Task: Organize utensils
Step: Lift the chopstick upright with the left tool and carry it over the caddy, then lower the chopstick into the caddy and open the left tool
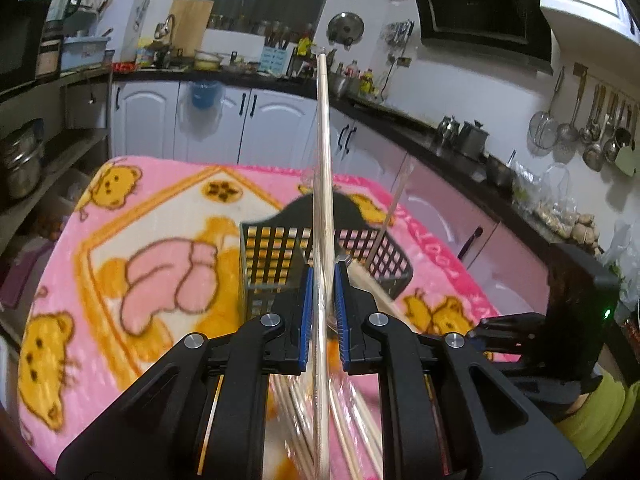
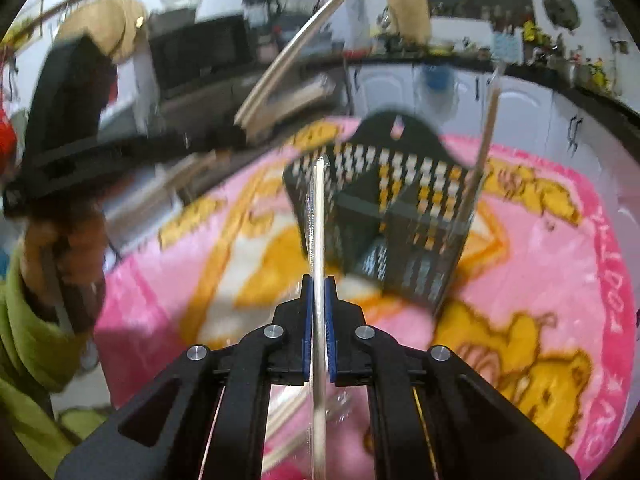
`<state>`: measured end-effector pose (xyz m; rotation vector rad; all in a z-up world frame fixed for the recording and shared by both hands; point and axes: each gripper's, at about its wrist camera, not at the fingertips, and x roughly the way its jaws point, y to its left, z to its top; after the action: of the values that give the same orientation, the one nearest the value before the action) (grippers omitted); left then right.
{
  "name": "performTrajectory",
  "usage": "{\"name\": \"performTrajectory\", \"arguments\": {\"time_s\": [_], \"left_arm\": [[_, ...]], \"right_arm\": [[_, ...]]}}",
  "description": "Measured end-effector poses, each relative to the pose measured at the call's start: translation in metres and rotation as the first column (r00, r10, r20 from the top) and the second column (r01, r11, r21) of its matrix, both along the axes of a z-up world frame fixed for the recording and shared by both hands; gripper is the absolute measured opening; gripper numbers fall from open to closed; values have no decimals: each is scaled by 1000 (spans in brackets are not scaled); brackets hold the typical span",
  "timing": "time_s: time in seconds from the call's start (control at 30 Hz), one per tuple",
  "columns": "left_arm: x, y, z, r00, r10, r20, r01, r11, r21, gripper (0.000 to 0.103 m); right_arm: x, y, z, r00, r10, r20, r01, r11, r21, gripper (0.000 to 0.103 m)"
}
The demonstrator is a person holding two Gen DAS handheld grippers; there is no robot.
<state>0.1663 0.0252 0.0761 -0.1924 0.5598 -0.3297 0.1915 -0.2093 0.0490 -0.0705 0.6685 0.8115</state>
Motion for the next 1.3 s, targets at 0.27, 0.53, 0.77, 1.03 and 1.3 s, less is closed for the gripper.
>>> {"name": "performTrajectory", "arguments": {"time_s": [0.27, 0.53, 0.77, 1.03, 1.3], "left_arm": [[25, 8, 27, 996, 38, 79, -32, 997, -76, 7], [59, 8, 47, 984, 74, 161, -58, 993, -103, 7], [77, 2, 52, 962, 87, 259, -56, 991, -122, 7], [103, -11, 40, 955, 92, 281, -59, 990, -126, 7], [108, -10, 20, 941, 126, 315, -96, 990, -108, 7]], "right_arm": [[26, -23, 37, 988, -137, 63, 125, 978, 170, 6], [54, -25, 52, 976, -198, 95, 168, 952, 256, 6], [70, -25, 60, 962, -230, 147, 171, 928, 331, 6], [89, -17, 55, 946, -269, 181, 198, 921, 334, 6], [95, -16, 48, 931, -296, 215, 190, 894, 406, 6]]}}
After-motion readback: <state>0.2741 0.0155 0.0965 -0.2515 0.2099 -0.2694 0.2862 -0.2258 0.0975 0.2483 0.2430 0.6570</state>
